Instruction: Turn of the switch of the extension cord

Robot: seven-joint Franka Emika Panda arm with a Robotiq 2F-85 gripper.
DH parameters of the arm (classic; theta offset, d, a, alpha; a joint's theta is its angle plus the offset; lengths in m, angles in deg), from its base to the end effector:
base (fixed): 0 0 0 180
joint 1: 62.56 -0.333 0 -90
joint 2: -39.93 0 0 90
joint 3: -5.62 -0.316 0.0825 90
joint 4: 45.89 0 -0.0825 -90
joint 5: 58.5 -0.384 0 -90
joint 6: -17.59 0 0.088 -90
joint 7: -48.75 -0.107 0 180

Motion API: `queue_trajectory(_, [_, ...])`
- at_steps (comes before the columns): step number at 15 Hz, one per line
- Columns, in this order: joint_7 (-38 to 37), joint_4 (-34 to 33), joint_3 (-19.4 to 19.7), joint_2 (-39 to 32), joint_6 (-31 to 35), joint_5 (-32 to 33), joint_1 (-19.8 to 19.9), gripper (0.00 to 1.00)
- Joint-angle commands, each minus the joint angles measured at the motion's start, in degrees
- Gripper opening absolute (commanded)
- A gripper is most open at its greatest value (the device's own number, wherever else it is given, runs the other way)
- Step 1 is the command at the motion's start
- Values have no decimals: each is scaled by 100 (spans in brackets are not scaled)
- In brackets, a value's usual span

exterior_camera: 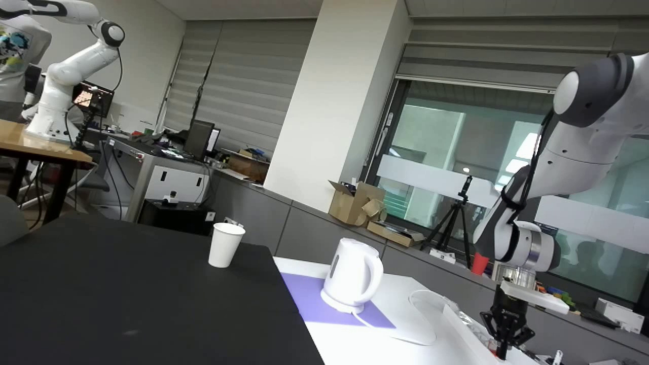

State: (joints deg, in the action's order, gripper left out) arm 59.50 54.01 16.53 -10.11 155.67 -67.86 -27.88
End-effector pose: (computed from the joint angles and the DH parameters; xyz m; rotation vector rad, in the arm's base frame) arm 0.4415 -0.4448 0.0672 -2.9076 1.0404 0.2930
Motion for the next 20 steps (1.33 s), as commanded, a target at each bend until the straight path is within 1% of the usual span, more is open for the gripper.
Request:
queue_trajectory(1, [79, 319, -4, 65, 266, 99, -67, 0])
queue_trajectory(7, [640, 1573, 28, 497, 1618, 679, -310, 0])
queue_trajectory(12, [962, 2740, 88, 925, 2993, 1335, -522, 0])
queue_trajectory(16, [940, 3262, 217, 1072, 3834, 1735, -744, 0])
queue_trajectory(18, [759, 3275, 346, 1113, 3962, 1765, -976, 0])
queue_trajectory(20, [427, 3045, 832, 1110, 3573, 1712, -1655, 0])
